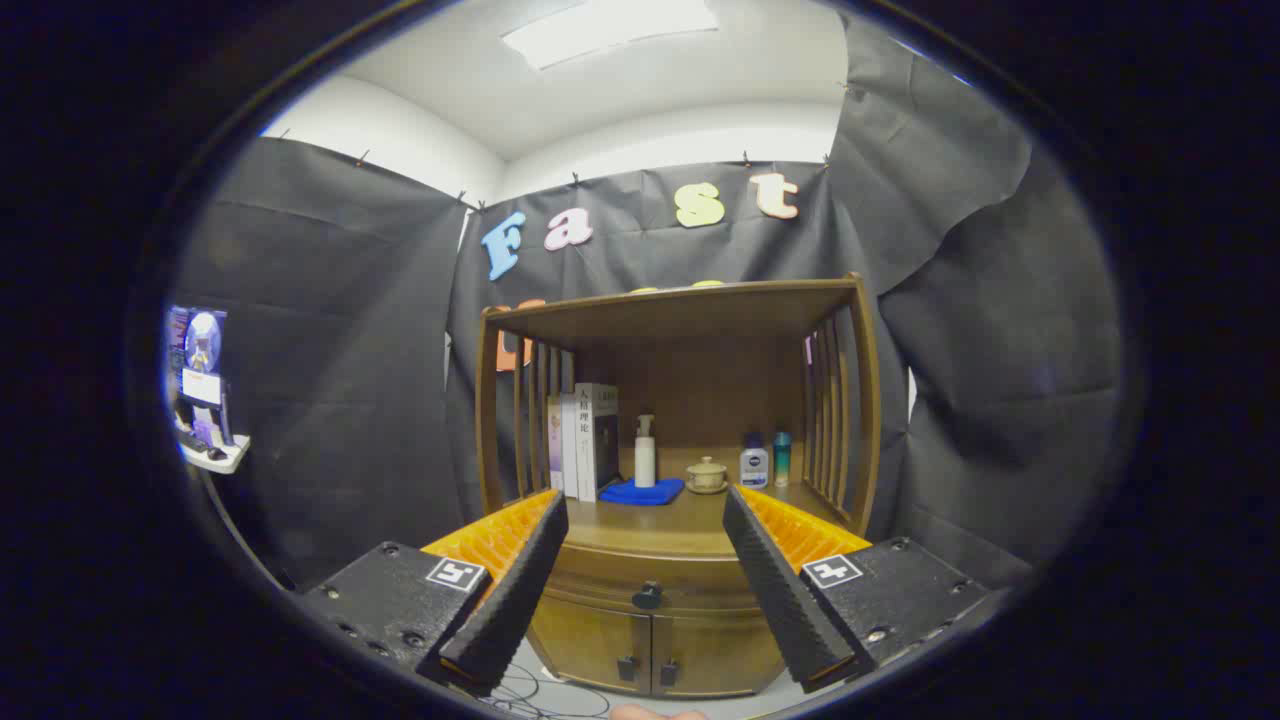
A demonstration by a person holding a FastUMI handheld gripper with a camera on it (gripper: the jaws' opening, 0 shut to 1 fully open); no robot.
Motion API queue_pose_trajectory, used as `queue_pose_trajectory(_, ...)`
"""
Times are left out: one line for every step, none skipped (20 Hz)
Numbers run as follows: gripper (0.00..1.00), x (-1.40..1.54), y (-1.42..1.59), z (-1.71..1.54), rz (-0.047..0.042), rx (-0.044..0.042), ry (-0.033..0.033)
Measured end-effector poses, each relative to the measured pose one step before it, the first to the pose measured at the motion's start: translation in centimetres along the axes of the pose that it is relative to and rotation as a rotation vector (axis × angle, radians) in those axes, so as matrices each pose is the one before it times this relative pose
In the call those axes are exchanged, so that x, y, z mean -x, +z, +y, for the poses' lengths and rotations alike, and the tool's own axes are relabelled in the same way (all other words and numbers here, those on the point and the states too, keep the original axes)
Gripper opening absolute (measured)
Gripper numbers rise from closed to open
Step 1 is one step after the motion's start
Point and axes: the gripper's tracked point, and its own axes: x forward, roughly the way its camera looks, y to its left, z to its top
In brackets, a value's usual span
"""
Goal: Pull open the drawer, take out the items inside it, and place them on the countertop above the cabinet.
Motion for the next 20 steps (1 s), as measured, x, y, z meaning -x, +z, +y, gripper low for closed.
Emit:
queue_pose_trajectory(1.00, 0.011, -0.130, 0.116, 0.00401, 0.00034, 0.00170)
queue_pose_trajectory(1.00, -0.048, -0.179, 0.022, 0.00460, -0.00039, 0.00229)
queue_pose_trajectory(1.00, -0.026, 0.048, 0.025, 0.00074, -0.00043, 0.00243)
queue_pose_trajectory(1.00, -0.015, -0.019, -0.002, 0.00030, 0.00027, -0.00108)
queue_pose_trajectory(1.00, -0.037, 0.048, 0.019, -0.00110, 0.00092, 0.00355)
queue_pose_trajectory(1.00, 0.030, -0.068, 0.044, 0.00236, 0.00174, -0.00097)
queue_pose_trajectory(1.00, -0.068, -0.040, -0.056, -0.00145, -0.00124, 0.00114)
queue_pose_trajectory(1.00, -0.016, 0.000, 0.024, 0.00192, -0.00070, -0.00185)
queue_pose_trajectory(1.00, -0.022, -0.043, -0.018, 0.00092, -0.00231, 0.00048)
queue_pose_trajectory(1.00, 0.028, -0.117, 0.087, 0.00321, -0.00091, 0.00085)
queue_pose_trajectory(1.00, 0.001, -0.014, -0.012, 0.00057, -0.00127, -0.00120)
queue_pose_trajectory(1.00, -0.002, 0.014, -0.008, -0.00166, 0.00015, 0.00233)
queue_pose_trajectory(1.00, 0.008, 0.030, 0.098, 0.00110, 0.00197, -0.00101)
queue_pose_trajectory(1.00, -0.005, -0.047, 0.108, -0.00350, 0.00134, 0.00253)
queue_pose_trajectory(1.00, -0.050, 0.093, 0.114, 0.00100, 0.00299, 0.00113)
queue_pose_trajectory(1.00, -0.034, -0.174, 0.096, -0.00011, 0.00217, 0.00210)
queue_pose_trajectory(1.00, 0.020, -0.031, 0.140, 0.00262, 0.00281, 0.00292)
queue_pose_trajectory(1.00, 0.039, -0.152, 0.057, 0.00228, 0.00073, 0.00013)
queue_pose_trajectory(1.00, -0.006, 0.004, 0.037, 0.00123, -0.00035, 0.00181)
queue_pose_trajectory(1.00, -0.101, -0.061, 0.030, 0.00128, -0.00055, -0.00099)
